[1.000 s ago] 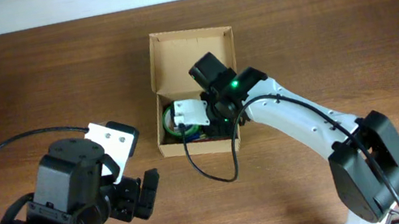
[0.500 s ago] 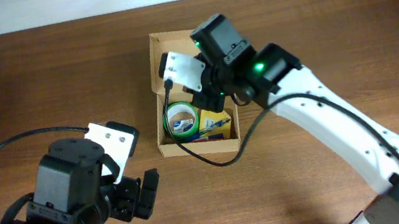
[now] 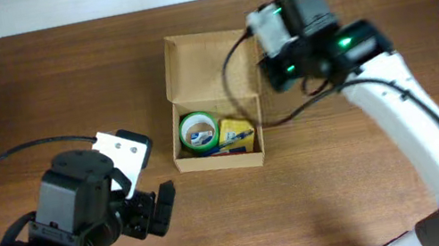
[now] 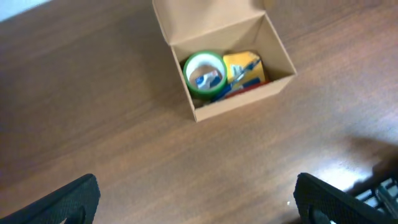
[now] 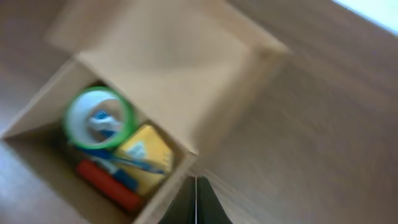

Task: Pack container
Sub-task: 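Withdraw the right gripper up and out of the box, then raise both grippers to the lid flaps at the box's far edge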

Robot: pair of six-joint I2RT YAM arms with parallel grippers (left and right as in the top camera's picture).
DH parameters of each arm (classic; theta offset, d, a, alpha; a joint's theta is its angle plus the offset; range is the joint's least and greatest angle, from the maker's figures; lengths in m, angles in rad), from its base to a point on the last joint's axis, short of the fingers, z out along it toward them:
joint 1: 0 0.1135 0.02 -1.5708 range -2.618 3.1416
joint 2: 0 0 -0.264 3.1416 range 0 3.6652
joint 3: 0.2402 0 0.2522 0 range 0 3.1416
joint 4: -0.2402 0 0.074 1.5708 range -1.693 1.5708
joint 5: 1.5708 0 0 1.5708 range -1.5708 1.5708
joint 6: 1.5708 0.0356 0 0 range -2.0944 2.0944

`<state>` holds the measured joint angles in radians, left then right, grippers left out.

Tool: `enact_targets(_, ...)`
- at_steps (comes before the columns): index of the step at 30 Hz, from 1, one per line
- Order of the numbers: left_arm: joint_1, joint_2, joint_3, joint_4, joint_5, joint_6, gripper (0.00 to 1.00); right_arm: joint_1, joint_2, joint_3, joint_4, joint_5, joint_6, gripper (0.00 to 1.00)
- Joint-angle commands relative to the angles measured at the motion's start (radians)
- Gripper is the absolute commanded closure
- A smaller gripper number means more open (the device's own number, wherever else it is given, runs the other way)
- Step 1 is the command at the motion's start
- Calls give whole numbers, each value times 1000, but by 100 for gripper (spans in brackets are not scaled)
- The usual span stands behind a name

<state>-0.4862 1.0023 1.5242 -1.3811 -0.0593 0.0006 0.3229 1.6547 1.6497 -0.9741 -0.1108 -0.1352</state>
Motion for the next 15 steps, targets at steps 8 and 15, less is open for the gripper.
enact_targets(8, 35, 87, 14, 174, -208, -64, 0, -202, -1, -80, 40, -151, 110, 96)
enact_targets(15, 215, 260, 14, 323, -63, -47, 0, -235, 25, -184, 122, -198, 118, 96)
